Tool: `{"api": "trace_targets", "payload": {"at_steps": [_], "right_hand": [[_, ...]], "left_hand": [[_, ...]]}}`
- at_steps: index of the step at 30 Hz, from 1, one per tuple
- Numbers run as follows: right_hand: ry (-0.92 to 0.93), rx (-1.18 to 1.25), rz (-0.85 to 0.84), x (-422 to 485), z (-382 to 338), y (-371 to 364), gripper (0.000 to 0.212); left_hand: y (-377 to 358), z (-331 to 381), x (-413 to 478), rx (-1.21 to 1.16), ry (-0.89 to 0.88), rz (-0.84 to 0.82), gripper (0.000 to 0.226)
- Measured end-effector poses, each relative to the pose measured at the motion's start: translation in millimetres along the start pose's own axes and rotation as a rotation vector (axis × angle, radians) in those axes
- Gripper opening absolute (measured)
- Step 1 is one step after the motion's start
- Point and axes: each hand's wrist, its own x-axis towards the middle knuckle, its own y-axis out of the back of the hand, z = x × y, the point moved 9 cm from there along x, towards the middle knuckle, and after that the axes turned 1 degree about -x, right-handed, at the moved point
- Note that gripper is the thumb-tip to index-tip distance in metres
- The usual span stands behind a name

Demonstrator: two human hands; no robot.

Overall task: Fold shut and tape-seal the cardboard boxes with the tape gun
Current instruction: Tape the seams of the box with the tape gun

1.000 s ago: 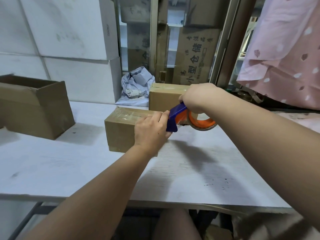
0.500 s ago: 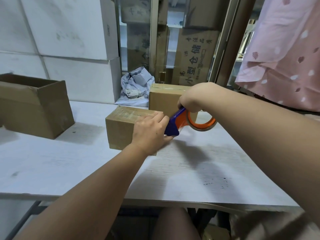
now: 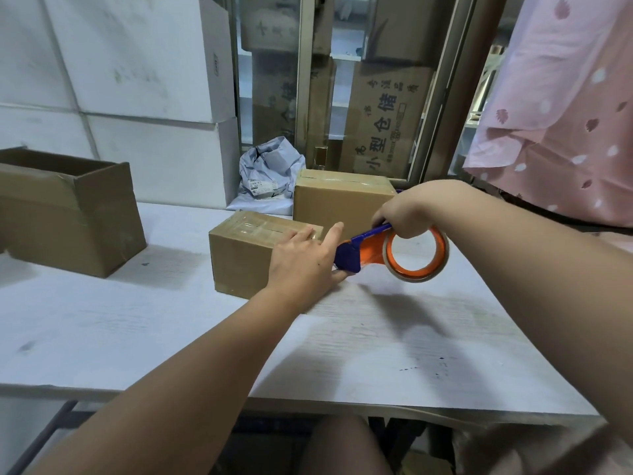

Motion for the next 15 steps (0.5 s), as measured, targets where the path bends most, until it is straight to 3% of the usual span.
{"api": "trace_targets", "payload": {"at_steps": [2,6,11,13,15], "right_hand": [[0.016,0.073,-0.034,-3,6,-8,0.051],[0.017,0.287,-0.116,-8,17,-33,0.046],[-0.001,0.744,-0.274,-14,7,-70,0.040],[0.002,0.826,-0.327,-14,3,-78,0.032],[0.014,0.880,-0.388,-15,-2,-83,0.040]], "left_hand": [[6,-3,-1,0.023,-0.027,0.090,0.061],[-7,-10,3,-0.132,-0.053,-0.129,0.067],[-6,-9,4,-0.080,-0.161,-0.245,0.086],[-1,-13,1,-0.119,-0.181,-0.213,0.089],[9,-17,-2,-0.215,-0.219,-0.076,0.090]]}}
